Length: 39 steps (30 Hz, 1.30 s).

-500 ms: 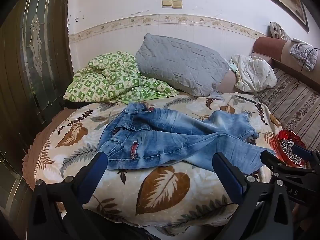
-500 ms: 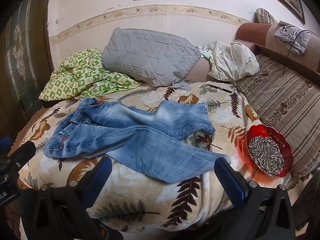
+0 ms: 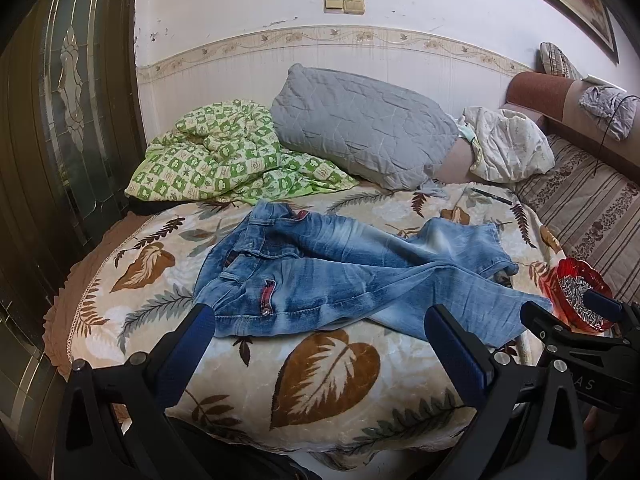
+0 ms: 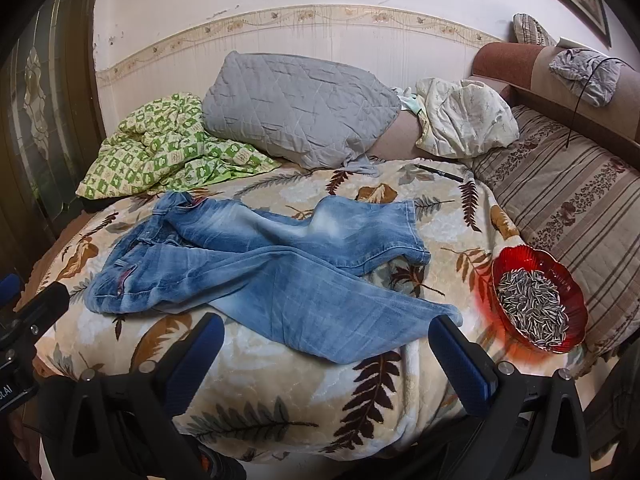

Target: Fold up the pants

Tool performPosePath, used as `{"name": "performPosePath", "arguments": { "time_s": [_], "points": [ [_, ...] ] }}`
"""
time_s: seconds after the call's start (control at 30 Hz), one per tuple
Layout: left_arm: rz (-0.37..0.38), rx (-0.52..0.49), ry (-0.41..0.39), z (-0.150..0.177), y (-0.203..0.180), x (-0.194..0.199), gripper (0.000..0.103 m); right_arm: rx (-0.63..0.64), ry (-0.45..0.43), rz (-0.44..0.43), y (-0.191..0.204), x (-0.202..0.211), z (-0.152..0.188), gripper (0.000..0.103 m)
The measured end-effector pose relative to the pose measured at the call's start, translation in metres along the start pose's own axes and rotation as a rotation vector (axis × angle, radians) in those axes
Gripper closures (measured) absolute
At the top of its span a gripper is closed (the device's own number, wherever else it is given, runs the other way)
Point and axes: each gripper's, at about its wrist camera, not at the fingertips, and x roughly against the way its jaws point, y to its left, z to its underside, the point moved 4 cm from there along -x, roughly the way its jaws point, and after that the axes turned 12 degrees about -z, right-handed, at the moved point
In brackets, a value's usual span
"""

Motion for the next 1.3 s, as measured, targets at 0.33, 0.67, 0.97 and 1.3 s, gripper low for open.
{"name": "performPosePath", "arguments": {
  "time_s": [0.33,0.67,0.97,1.3],
  "points": [
    [-0.005,-0.005,-0.008,0.0003,-0.0003,-0.001,0.0,-0.004,0.002,0.005,-0.0009,0.0,-0.0015,0.0],
    [-0.011,-0.008,-0.017,-0.0012,0.0014,-0.0035,0.0,-0.004,0.004,0.004,-0.0012,0.0006,-0.0019,0.0],
    [-0.014,-0.006,-0.015,-0.002,0.0028,-0.0054,0.0,-0.002,0.009,0.006,-0.0022,-0.0002,-0.0023,0.0],
    [-0.02,-0.013,-0.016,-0.0016,0.0051,-0.0098,0.0,-0.001,0.02,0.009,-0.0038,-0.0053,-0.0033,0.0]
  ]
}}
